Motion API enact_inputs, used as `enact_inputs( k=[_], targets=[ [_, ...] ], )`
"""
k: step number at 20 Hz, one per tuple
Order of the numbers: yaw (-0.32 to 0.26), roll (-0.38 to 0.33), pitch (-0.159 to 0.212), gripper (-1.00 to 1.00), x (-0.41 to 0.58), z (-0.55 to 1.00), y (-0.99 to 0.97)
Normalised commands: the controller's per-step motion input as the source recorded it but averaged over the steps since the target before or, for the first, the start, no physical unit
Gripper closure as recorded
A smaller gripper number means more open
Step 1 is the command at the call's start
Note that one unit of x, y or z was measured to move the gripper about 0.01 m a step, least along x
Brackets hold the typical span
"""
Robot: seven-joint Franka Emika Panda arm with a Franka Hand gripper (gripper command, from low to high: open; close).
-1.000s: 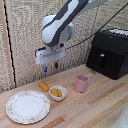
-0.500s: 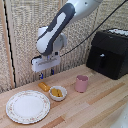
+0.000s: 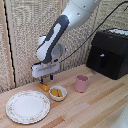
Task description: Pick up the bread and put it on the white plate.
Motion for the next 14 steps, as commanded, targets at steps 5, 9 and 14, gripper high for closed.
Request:
enact_inputs(
  k=[5,9,14],
  targets=[
    [0.000,-0.075,0.045,-1.00,0.342,-0.20,0.32],
    [0.000,-0.063,0.035,1.00,0.313,-0.14,0.21],
    [0.000,-0.008,0.003,1.00,0.167,-0.02,0.03]
  ],
)
